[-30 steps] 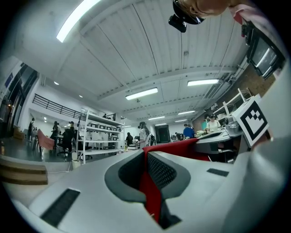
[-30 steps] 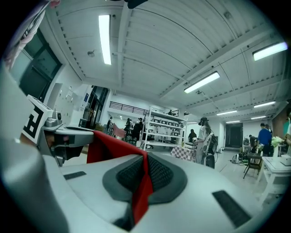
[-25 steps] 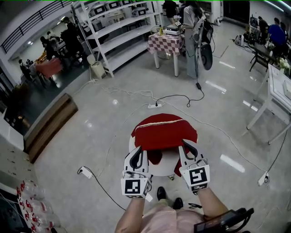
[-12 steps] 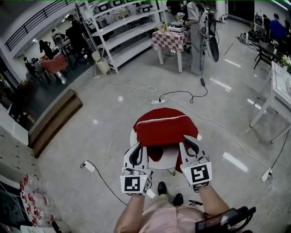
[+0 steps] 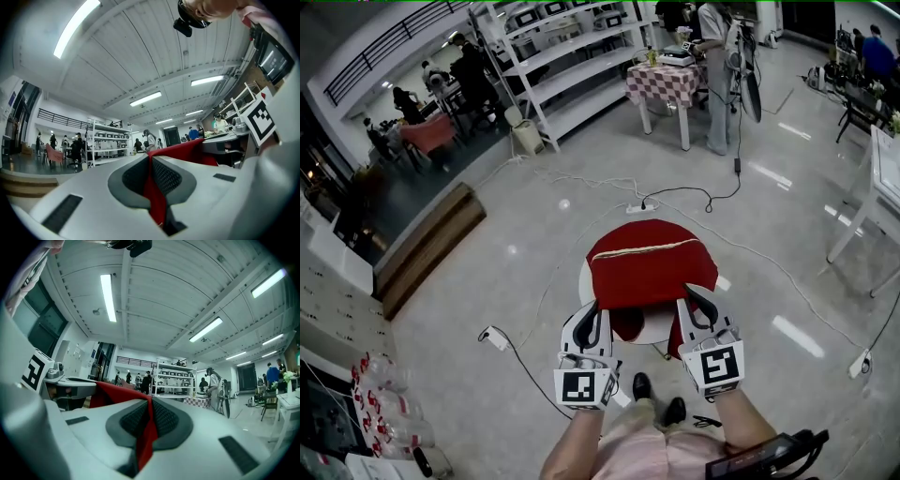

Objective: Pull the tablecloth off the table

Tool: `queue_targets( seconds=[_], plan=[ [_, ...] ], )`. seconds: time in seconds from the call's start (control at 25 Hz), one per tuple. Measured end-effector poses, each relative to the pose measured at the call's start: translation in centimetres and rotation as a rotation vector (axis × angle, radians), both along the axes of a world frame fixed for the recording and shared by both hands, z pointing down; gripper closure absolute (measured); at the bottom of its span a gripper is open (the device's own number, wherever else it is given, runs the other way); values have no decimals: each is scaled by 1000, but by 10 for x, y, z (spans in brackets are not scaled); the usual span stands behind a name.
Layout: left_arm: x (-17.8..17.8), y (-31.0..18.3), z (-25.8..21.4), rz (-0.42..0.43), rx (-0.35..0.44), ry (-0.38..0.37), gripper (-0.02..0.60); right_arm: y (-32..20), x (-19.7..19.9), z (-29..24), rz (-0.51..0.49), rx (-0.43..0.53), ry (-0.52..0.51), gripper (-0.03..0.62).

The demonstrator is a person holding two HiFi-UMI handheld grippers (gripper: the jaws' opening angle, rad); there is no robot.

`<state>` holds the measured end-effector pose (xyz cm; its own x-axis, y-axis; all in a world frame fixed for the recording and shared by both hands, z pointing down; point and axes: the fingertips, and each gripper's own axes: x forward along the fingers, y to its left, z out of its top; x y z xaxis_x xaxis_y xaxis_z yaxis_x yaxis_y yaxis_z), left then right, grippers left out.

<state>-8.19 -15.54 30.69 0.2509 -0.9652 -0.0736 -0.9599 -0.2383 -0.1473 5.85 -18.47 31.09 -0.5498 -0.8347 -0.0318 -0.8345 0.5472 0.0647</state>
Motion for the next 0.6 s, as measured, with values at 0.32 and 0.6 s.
queue_targets(
  seconds=[0.32, 0.6],
  plan=[
    [-11, 14, 8, -1, -19, 2, 545, 11, -10, 8, 3, 3, -4, 571],
    [-11, 7, 7, 23, -12, 27, 545, 8, -9, 11, 24, -4, 14, 571]
  ],
)
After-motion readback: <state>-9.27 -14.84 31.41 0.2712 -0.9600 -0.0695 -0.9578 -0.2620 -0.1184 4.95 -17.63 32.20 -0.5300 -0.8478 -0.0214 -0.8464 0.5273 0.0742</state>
